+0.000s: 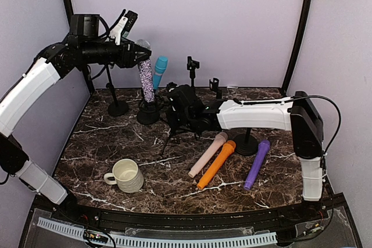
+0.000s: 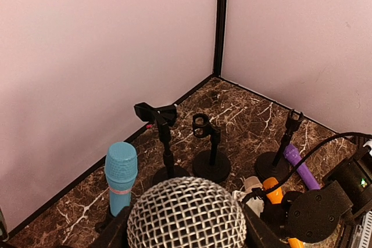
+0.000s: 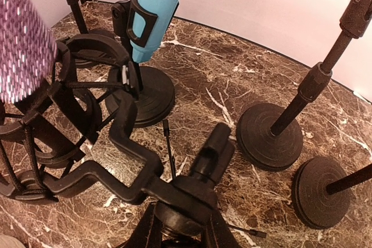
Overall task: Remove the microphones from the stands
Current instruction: Remove the microphone from the microphone stand, then move the microphone stand to the center of the board.
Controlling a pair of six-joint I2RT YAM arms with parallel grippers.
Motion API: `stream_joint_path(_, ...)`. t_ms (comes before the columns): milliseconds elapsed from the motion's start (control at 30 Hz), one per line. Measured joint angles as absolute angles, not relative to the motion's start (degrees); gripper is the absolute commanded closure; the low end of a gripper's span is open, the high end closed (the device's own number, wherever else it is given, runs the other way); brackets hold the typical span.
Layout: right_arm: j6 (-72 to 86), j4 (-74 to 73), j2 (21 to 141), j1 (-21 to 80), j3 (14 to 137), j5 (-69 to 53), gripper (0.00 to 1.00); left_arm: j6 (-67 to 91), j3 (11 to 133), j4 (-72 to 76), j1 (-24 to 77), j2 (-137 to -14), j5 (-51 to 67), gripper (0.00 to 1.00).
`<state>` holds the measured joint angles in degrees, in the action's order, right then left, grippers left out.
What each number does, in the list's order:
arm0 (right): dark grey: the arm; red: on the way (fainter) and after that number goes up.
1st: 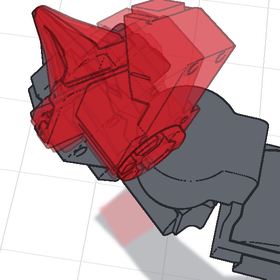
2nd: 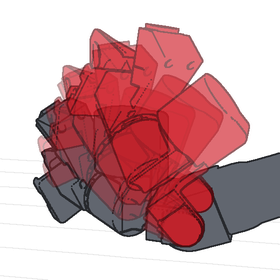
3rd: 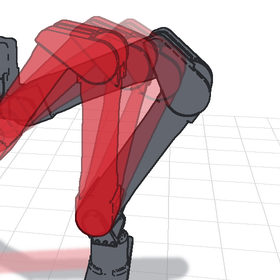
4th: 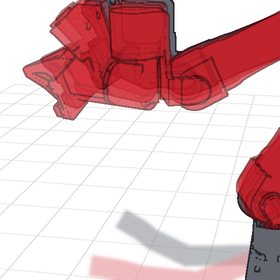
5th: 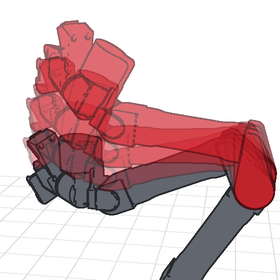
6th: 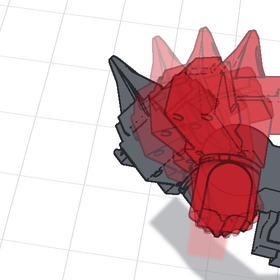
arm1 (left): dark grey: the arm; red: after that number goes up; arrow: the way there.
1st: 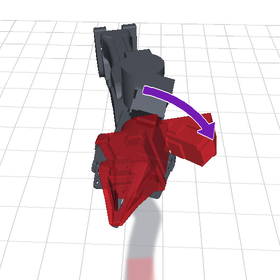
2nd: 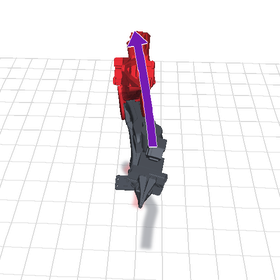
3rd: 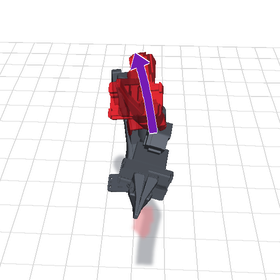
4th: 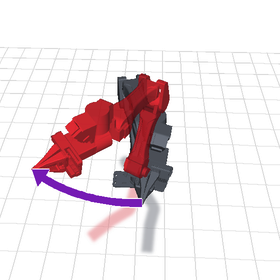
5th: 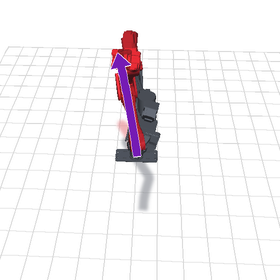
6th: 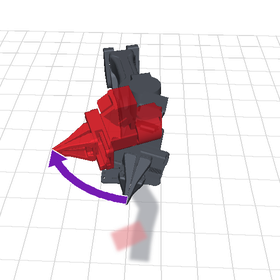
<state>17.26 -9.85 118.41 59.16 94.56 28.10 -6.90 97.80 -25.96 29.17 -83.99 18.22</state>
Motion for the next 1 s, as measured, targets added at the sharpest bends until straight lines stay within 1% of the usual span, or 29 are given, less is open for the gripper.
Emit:
stream_joint_path(267,18.1,-10.9,118.1,58.1,94.6,28.5,0.96,-7.5,97.7,-25.5,29.2,-78.4,14.5,1.0)
stream_joint_path(600,18.0,-13.5,117.5,51.6,94.5,30.2,0.96,-7.4,92.4,-23.7,29.2,-76.2,14.1,1.0)
stream_joint_path(1000,16.0,-13.2,117.5,48.1,94.4,30.3,0.96,-6.0,87.2,-22.5,29.2,-75.8,19.6,1.0)
